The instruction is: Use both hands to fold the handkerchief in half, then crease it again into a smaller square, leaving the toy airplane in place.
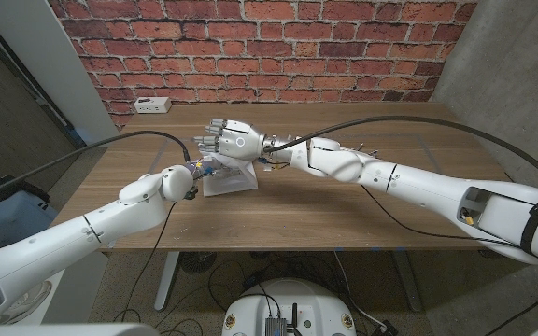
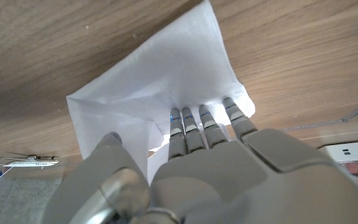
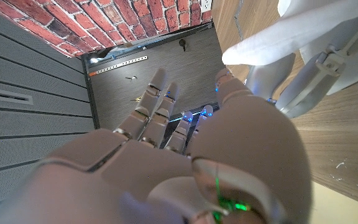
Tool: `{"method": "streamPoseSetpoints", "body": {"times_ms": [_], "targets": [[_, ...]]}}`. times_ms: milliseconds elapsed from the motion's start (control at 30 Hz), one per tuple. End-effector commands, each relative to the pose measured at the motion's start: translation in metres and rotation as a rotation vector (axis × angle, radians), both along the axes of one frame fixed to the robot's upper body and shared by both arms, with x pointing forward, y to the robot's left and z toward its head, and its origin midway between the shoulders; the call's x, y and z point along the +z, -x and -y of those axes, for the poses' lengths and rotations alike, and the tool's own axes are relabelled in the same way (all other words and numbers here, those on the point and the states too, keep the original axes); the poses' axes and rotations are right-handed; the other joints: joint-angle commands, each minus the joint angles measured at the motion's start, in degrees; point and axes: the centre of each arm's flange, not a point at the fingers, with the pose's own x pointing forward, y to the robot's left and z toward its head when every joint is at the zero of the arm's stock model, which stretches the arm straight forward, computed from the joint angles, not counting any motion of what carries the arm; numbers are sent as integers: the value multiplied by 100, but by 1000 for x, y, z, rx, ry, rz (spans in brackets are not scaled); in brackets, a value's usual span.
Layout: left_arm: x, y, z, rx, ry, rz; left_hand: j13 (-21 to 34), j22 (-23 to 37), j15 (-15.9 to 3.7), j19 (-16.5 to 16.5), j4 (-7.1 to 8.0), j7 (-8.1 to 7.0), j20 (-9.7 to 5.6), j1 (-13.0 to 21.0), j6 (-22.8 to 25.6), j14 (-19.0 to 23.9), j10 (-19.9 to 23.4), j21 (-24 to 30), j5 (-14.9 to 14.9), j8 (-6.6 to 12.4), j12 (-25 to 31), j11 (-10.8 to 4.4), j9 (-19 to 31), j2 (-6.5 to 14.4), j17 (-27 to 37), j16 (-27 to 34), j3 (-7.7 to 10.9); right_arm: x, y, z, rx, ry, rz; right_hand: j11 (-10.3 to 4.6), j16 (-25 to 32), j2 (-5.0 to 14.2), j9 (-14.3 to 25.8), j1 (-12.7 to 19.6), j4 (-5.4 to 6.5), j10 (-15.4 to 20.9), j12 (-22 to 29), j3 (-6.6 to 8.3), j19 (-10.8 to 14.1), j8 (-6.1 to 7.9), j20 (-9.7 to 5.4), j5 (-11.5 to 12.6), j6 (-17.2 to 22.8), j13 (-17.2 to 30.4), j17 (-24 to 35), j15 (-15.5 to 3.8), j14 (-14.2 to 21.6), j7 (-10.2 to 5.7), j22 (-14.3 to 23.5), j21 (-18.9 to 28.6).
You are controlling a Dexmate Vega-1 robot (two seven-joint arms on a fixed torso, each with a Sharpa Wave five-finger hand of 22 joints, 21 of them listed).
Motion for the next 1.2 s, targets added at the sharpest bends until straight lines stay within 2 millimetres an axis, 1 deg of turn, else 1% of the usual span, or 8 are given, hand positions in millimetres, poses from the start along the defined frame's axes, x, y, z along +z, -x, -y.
{"method": "streamPoseSetpoints", "body": {"times_ms": [33,100,333,500,700,833,967,1200], "targets": [[12,27,-1,16,1,109,25,23,-16,49,-16,-45,5,67,134,0,48,44,53,60,32,20,9,39,7,12,20,2,-4,11,-62,-64,-19,13,-23,8,-2,-78,35,53,33,32,31,44,-195,19,10,17,28,-971,12,-3,20,-27],[14,39,-1,32,-6,141,25,24,-23,54,-19,-90,3,72,215,27,68,44,54,85,38,45,10,60,7,22,27,5,-10,15,-98,-90,-19,18,-23,15,-2,-91,36,60,35,38,35,43,-193,18,7,17,28,-974,15,-2,20,-32],[16,61,-5,74,-22,200,26,26,-1,57,-26,-130,9,96,473,106,130,39,52,150,53,-2,13,147,8,41,61,12,-22,24,-176,-160,-16,19,-26,22,-4,-110,27,75,37,56,51,38,-181,18,-9,16,26,-980,18,-3,20,-42],[16,73,-6,79,-24,218,26,27,0,58,-32,-114,12,108,529,141,160,38,50,158,61,-1,14,175,8,49,74,13,-21,26,-186,-173,-20,14,-26,27,-6,-115,18,92,42,70,57,33,-173,18,-25,15,25,-984,25,-3,20,-49],[10,90,4,54,-36,246,25,27,11,68,-43,-118,17,128,603,195,230,39,44,164,81,-15,15,212,8,59,93,12,-18,27,-198,-179,-22,7,-18,40,-8,-124,9,98,40,89,64,24,-173,19,-53,15,26,-988,49,-1,19,-58],[5,108,9,36,-28,286,25,28,1,74,-58,-95,13,146,696,250,335,38,35,176,113,-39,16,237,8,67,107,10,-16,27,-207,-182,-25,15,-14,43,-10,-129,-2,108,41,104,69,23,-172,19,-63,14,25,-989,66,-2,19,-67],[-1,128,12,20,-6,326,27,28,-14,98,-89,2,14,176,976,423,554,41,11,229,171,-49,20,274,10,96,129,8,-12,27,-207,-183,-28,12,-15,42,-11,-136,-18,116,41,121,78,26,-171,18,-62,14,21,-990,77,0,19,-76],[-9,159,18,0,-2,361,36,28,-5,147,-137,68,37,212,1338,769,927,49,-33,274,257,-42,30,322,19,152,163,8,-8,27,-208,-210,-37,19,-15,47,-13,-156,-31,140,45,144,91,30,-169,18,-66,13,18,-989,97,6,20,-90]]}}
